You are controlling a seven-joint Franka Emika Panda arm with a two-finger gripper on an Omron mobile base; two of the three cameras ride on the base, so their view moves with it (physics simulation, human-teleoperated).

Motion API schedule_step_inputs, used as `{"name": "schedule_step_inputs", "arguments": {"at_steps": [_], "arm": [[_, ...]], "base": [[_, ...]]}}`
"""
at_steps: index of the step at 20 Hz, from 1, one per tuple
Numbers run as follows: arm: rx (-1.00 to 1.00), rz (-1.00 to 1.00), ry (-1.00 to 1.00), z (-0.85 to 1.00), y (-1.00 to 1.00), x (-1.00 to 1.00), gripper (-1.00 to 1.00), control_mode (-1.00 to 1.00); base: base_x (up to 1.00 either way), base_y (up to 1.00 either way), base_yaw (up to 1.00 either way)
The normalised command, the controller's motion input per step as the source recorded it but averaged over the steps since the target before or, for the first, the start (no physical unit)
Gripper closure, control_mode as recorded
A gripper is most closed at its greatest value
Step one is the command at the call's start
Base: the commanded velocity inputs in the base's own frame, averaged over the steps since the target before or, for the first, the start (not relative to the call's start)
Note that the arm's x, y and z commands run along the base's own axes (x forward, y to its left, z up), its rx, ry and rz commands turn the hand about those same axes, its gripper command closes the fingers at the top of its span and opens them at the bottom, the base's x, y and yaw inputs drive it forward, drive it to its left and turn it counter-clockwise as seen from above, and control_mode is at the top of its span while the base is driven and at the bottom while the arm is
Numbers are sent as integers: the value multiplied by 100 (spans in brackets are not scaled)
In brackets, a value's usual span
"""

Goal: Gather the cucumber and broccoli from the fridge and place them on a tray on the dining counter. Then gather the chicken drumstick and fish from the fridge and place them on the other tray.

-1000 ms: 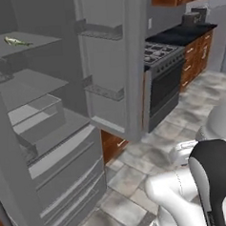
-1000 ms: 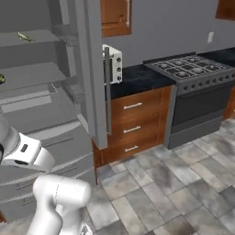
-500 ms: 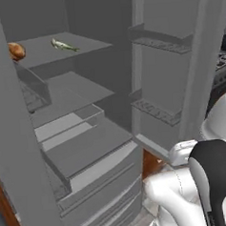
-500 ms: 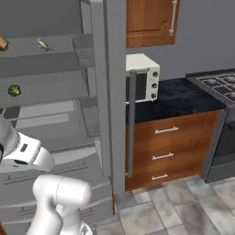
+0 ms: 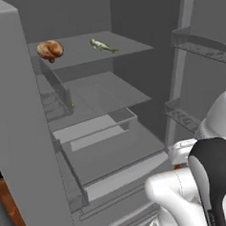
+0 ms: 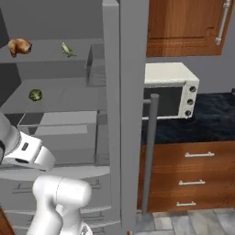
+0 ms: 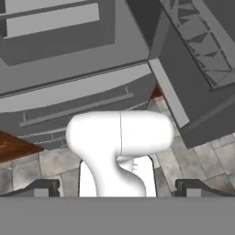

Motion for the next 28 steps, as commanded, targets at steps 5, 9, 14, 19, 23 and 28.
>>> {"name": "schedule_step_inputs", "arguments": {"at_steps": [5,9,14,19,23,28], "arm": [[0,0,0,0,0,0,-100,100],[0,0,0,0,0,0,-100,100],[0,0,0,0,0,0,-100,100],[0,0,0,0,0,0,-100,100],[0,0,0,0,0,0,-100,100],[0,0,0,0,0,0,-100,100]], "base": [[22,22,26],[51,12,33],[58,5,39],[61,4,42],[62,-1,32],[38,4,11]]}}
